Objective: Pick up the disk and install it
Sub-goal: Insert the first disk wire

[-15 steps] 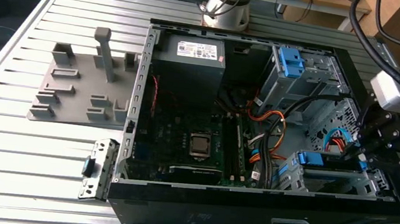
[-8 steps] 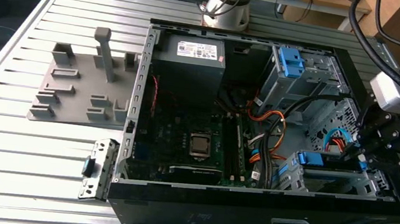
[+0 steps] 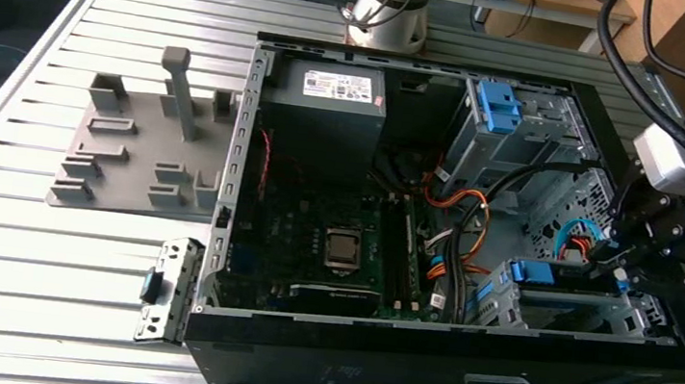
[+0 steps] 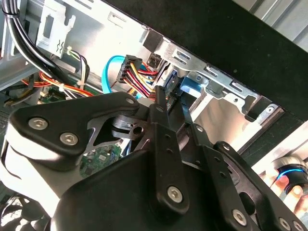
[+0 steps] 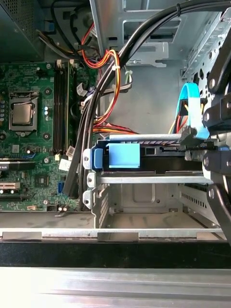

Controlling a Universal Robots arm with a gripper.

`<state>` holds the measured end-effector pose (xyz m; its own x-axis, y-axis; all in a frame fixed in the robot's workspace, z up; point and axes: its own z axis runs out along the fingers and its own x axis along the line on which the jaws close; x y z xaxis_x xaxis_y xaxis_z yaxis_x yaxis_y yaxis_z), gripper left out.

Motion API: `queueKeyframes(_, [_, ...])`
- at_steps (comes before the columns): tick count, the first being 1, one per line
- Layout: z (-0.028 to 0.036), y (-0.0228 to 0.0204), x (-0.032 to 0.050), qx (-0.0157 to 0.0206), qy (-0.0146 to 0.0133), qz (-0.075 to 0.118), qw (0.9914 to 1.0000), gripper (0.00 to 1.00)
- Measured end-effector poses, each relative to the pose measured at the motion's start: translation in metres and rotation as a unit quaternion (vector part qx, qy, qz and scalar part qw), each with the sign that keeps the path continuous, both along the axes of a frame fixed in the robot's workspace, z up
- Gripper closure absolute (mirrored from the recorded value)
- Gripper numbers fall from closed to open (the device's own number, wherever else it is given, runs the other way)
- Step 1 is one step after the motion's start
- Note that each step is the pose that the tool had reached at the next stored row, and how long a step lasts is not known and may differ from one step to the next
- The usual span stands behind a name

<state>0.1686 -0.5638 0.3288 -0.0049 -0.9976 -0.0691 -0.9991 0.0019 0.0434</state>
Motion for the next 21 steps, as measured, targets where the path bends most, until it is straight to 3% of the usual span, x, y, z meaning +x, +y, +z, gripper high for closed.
queueKeyframes(8, [0.0001, -0.0004, 0.0000, -0.0001, 0.0000, 0.000, 1.00000, 0.74])
queueKeyframes(10, [0.0001, -0.0005, 0.0000, -0.0001, 0.0000, 0.000, 1.00000, 0.82])
queueKeyframes(17, [0.0000, -0.0007, 0.0000, 0.0000, 0.0000, 0.000, 1.00000, 0.82])
queueKeyframes(21, [-0.0033, -0.0009, 0.0001, -0.0012, -0.0001, 0.000, 1.00000, 0.82])
